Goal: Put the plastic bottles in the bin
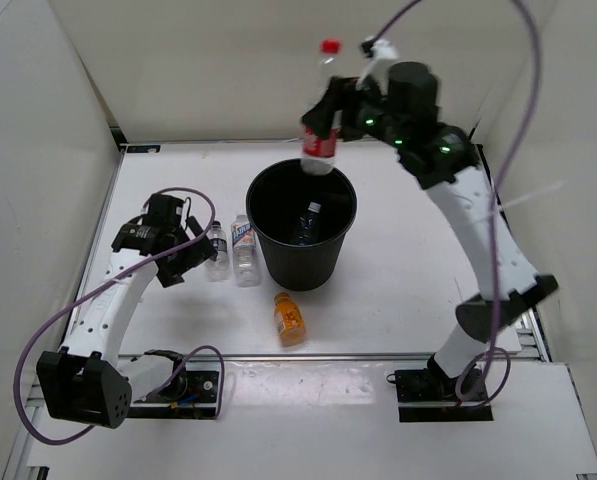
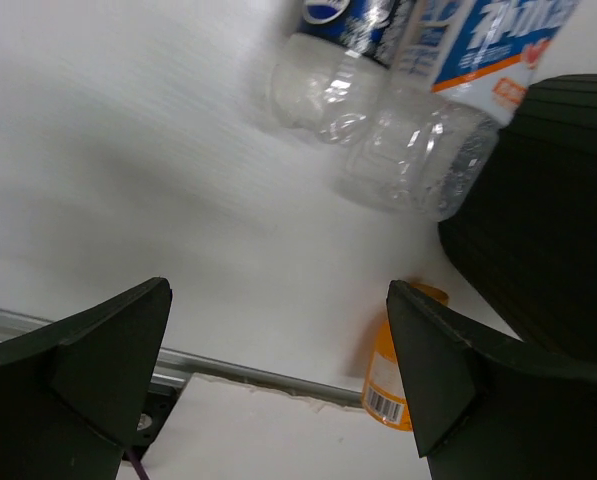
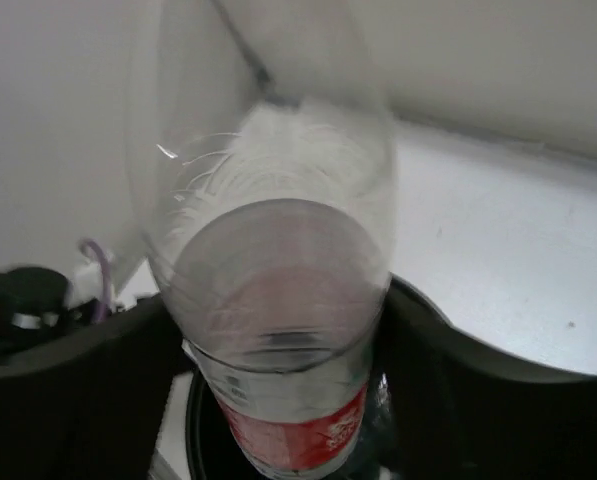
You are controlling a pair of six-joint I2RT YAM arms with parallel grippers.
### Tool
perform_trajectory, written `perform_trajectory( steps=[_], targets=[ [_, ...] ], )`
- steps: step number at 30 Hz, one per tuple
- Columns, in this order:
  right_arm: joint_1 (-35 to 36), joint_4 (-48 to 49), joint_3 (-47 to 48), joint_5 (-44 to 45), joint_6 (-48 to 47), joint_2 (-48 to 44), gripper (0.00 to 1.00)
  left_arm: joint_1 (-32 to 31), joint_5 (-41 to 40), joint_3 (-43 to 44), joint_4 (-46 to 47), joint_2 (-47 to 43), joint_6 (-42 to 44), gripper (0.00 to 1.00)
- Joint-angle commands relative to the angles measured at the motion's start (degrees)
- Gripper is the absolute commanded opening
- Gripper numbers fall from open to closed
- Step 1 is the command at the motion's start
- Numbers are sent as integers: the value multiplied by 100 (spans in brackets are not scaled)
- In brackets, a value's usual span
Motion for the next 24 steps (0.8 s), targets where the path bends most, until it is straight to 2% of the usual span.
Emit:
perform_trajectory(
  steps=[1,2,4,7,11,16,20,23,24],
  targets=[
    [434,-800,68,202,-484,554,83,-32,177,355,269,-79,182,100],
    [531,-889,-54,533,-432,501,100,-32,177,355,270,-78,234,100],
    [699,-951,-177,1140,-431,282,100,-32,273,294,602,-26,182,100],
    [568,-951,-230,1424,-581,-262,100,20,502,84,1069,36,182,100],
    [321,-1187,-449,959,-581,-851,100,81,371,-190,1763,342,375,100],
    [321,-1917,-257,519,-519,-905,100,170,160,3,2239,1212,586,100],
    [321,-2102,-195,264,-458,-958,100,170,-33,311,2362,2239,700,100],
    [321,-2155,-134,184,-458,-958,100,170,106,364,2485,2662,648,100],
    [321,-2225,-134,184,-458,-1010,100,170,246,364,2537,2873,648,92]
  ],
)
